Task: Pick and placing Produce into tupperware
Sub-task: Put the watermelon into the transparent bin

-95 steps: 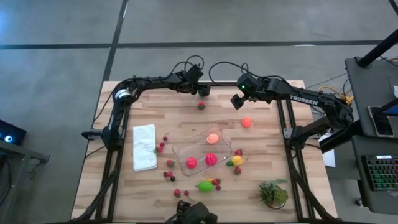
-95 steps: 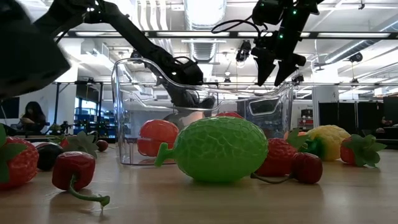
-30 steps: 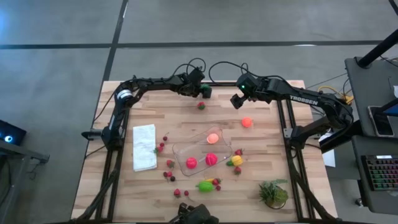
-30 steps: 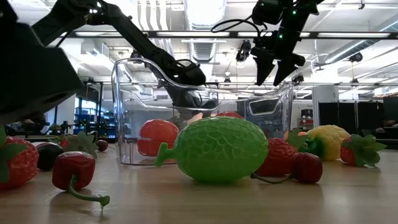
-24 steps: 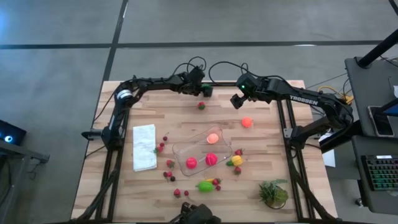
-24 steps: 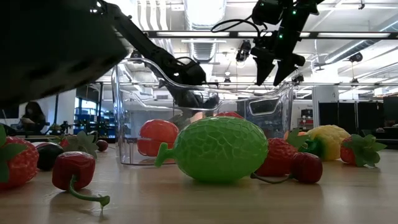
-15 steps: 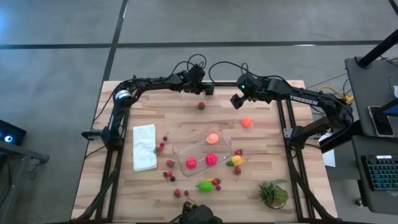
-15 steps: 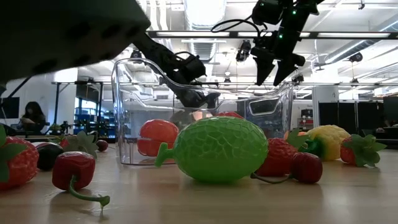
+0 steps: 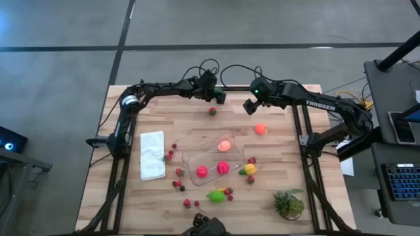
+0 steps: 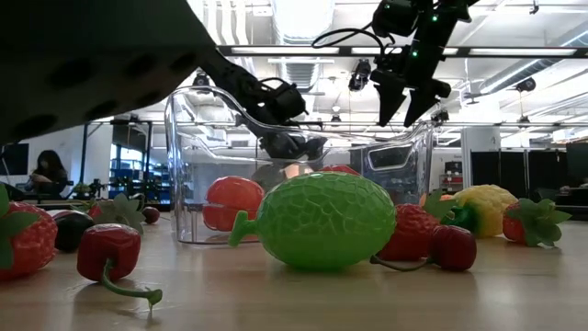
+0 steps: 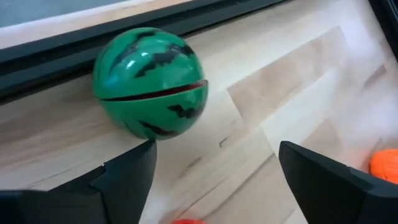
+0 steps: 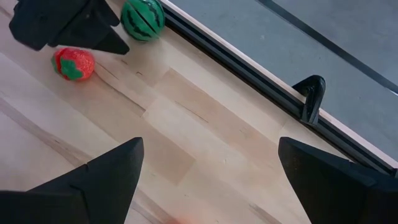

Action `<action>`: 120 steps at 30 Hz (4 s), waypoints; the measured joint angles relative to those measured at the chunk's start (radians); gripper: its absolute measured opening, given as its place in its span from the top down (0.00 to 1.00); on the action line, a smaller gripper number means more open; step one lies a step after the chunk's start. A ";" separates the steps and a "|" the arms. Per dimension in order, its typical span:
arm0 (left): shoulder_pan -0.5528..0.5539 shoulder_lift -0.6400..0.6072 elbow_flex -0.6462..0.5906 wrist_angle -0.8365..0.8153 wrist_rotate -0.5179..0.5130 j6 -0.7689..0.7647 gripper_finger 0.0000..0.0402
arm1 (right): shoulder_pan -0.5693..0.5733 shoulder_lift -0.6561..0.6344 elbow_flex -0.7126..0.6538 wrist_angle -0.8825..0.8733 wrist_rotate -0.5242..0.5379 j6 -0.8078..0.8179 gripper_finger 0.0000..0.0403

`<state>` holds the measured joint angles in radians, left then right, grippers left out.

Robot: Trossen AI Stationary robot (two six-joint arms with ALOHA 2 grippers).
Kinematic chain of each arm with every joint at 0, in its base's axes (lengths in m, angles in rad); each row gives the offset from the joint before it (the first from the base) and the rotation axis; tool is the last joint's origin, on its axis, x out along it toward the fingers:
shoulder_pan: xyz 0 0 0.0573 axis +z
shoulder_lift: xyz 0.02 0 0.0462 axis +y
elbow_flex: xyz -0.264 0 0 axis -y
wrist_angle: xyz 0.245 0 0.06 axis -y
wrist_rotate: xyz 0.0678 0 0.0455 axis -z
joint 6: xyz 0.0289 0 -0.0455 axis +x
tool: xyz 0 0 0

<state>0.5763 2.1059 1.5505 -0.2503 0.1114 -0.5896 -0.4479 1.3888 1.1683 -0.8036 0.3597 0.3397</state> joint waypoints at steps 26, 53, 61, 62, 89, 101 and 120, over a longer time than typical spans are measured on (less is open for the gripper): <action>-0.004 -0.001 0.003 0.018 -0.066 0.071 0.11 | 0.000 0.000 0.000 0.001 0.000 0.001 0.09; -0.007 -0.009 0.014 0.076 -0.025 0.020 0.11 | 0.000 0.000 0.000 -0.002 0.000 0.019 0.09; -0.008 -0.010 0.028 0.034 -0.038 0.027 0.11 | 0.000 0.000 0.000 -0.003 0.000 0.016 0.09; -0.008 -0.010 0.034 0.015 -0.043 0.028 0.11 | 0.000 0.000 0.000 -0.003 0.000 0.016 0.09; 0.017 0.001 0.157 -0.160 -0.175 0.072 0.11 | -0.005 0.000 0.000 0.002 -0.001 0.027 0.09; 0.016 -0.008 0.148 -0.240 -0.147 0.077 0.11 | -0.005 0.000 0.000 0.001 0.004 0.123 0.09; 0.020 0.001 0.113 0.130 -0.080 0.099 0.11 | -0.002 0.000 0.000 -0.018 0.000 0.124 0.09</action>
<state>0.5964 2.1071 1.6630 -0.1204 0.0319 -0.4904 -0.4500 1.3888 1.1679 -0.8219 0.3595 0.4637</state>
